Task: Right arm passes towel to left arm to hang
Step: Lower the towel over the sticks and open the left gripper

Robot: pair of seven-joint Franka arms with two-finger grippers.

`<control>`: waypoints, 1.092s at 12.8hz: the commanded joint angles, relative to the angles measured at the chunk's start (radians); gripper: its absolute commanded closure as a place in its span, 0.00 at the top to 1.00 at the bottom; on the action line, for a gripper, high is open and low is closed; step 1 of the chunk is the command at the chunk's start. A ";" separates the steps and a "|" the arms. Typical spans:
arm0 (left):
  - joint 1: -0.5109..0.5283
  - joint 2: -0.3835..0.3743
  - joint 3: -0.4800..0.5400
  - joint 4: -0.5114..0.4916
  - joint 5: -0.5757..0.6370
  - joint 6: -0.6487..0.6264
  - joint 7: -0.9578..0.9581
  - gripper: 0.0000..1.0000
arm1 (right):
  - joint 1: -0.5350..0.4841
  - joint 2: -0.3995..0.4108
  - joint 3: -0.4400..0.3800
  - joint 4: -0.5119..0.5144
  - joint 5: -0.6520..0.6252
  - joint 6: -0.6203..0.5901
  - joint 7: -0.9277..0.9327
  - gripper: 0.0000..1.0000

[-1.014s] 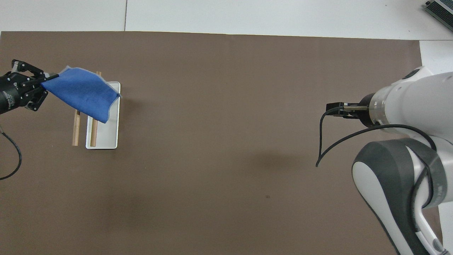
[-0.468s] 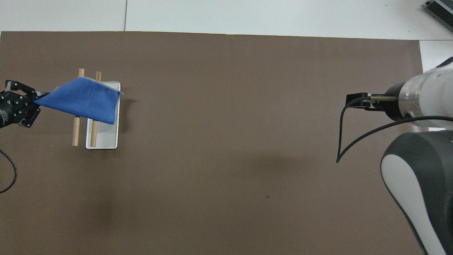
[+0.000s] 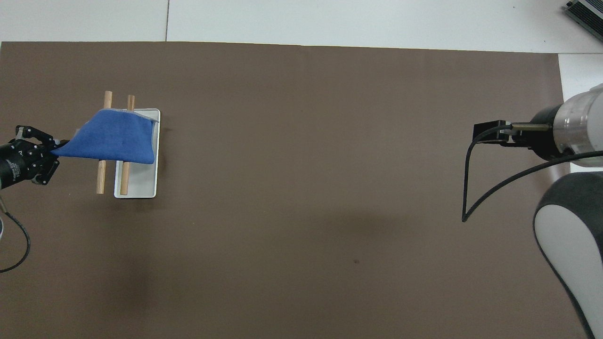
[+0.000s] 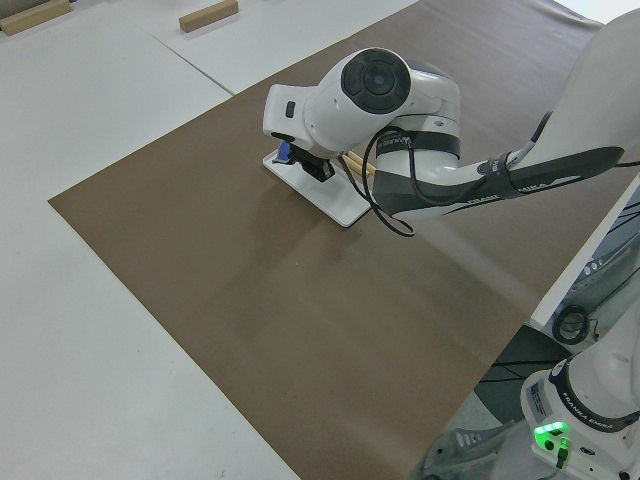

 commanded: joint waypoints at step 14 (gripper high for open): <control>0.084 0.014 -0.008 0.070 0.176 -0.026 0.073 0.75 | 0.206 0.012 -0.256 0.035 -0.006 -0.146 -0.062 1.00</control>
